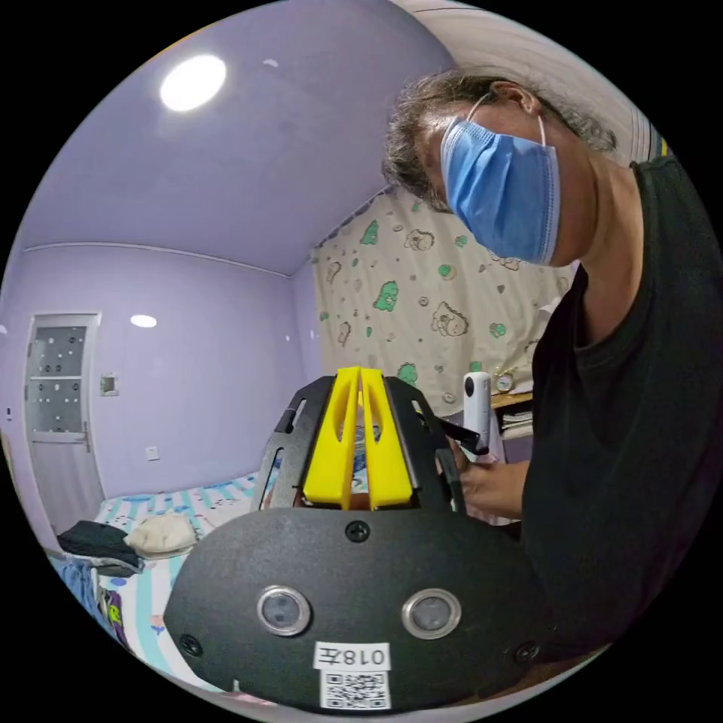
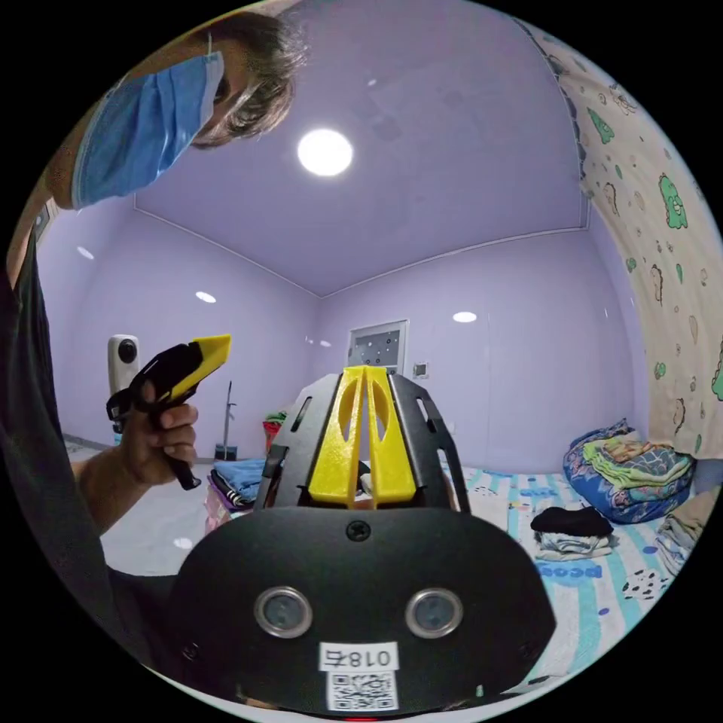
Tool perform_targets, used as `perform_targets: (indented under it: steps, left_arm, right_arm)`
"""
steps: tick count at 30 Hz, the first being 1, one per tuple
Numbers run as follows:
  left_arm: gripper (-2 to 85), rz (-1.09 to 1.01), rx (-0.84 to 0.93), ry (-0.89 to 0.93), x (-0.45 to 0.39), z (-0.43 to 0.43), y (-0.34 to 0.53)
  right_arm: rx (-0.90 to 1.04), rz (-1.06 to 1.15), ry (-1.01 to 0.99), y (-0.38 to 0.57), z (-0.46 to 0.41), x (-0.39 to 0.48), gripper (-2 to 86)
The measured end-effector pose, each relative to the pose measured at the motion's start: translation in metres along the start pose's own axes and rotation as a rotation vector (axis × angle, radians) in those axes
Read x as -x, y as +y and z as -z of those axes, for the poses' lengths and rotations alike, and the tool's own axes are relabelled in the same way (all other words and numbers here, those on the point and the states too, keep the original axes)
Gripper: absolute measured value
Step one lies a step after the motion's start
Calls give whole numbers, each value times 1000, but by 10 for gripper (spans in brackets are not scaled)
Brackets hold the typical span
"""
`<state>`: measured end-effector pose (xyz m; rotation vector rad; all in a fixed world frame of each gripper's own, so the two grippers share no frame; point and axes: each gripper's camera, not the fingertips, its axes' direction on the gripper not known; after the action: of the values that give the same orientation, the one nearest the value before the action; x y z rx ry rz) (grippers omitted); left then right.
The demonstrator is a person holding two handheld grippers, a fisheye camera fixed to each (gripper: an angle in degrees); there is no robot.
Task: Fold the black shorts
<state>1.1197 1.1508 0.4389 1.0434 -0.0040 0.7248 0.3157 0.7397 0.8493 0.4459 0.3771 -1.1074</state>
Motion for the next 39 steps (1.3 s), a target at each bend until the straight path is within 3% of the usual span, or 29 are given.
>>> perform_targets:
  steps: [4, 8, 12, 18, 21, 24, 29, 34, 39]
  left_arm:
    - [46, 60, 0, 125, 8, -31, -30]
    - [61, 159, 22, 373, 29, -69, -61]
    - [1, 142, 40, 535, 37, -104, -88]
    - [34, 90, -101, 440, 54, -126, -109]
    - [94, 152, -67, 527, 76, -156, -116]
    - [54, 196, 11, 618, 92, -190, -118]
    - [-6, 289, 75, 611, 133, -233, -100]
    - [-10, 549, 63, 393, 216, -256, -43]
    - [-10, 790, 148, 204, 327, -290, 78]
  right_arm:
    - [39, 52, 45, -19, 44, 0, -6]
    - [9, 105, 142, -37, 75, 0, -9]
    - [-15, 162, 189, -60, 93, 2, -7]
    - [-6, 74, 80, -87, 95, -13, 0]
    - [10, -11, -21, -100, 85, -31, -3]
    - [24, -82, -170, -109, 70, -48, -5]
    - [92, -218, -79, -116, 34, -80, -9]
    - [205, -385, -10, -107, -15, -138, -9]
    - [408, -287, 188, -98, -85, -179, 4]
